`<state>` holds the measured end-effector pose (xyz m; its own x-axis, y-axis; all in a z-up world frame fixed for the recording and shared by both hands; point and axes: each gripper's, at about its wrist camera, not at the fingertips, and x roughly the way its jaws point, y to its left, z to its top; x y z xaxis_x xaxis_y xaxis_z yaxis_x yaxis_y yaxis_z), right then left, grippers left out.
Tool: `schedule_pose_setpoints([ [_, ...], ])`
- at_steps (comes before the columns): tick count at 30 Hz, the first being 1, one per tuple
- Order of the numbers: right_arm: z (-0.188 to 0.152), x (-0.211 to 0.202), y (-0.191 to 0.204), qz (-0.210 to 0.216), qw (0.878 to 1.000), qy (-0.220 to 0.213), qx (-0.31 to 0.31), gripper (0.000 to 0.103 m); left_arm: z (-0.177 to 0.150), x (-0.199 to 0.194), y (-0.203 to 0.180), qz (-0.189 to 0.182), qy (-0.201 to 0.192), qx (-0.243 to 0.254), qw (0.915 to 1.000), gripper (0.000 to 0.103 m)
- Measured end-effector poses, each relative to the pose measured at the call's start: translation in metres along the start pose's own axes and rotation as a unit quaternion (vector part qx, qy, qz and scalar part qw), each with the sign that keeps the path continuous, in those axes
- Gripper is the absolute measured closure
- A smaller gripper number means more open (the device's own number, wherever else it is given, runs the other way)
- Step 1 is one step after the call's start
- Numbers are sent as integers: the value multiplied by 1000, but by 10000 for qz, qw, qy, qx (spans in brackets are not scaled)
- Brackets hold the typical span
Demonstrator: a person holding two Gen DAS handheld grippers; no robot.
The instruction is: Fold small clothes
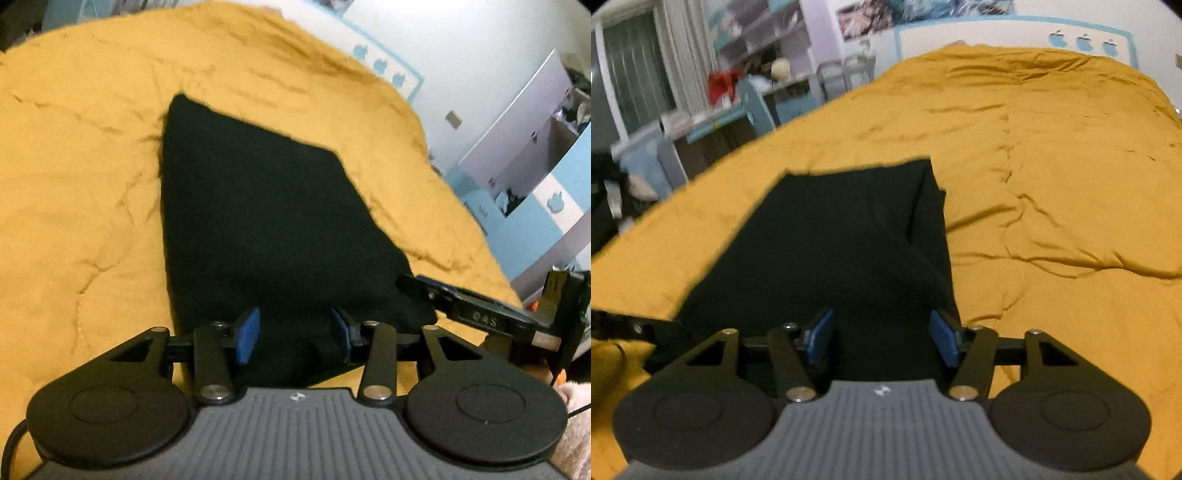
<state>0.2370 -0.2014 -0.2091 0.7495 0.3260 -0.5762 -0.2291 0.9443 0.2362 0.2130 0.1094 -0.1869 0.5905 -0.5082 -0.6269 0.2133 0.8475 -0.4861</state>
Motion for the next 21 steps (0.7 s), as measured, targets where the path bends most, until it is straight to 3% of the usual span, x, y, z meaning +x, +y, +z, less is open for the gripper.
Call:
schedule_pose_setpoints([
  [3,-7,-3,5,-21,9998,167,-111,41,-5,3,3,220,129,-117,9996,48],
  [5,-17,5,1,-110,9992,369,-64,41,-9,12,10,469,321,-299,9979,53],
  [11,-39,8,2,-142,9995,220,-193,40,-18,19,15,481,195,-350,9980,53],
  [19,-34,14,5,-263,9986,374,-255,37,-15,15,-13,1001,117,-213,9947,53],
  [21,-23,7,11,-466,9978,473,73,37,-12,5,-26,1133,10,-99,9935,53],
])
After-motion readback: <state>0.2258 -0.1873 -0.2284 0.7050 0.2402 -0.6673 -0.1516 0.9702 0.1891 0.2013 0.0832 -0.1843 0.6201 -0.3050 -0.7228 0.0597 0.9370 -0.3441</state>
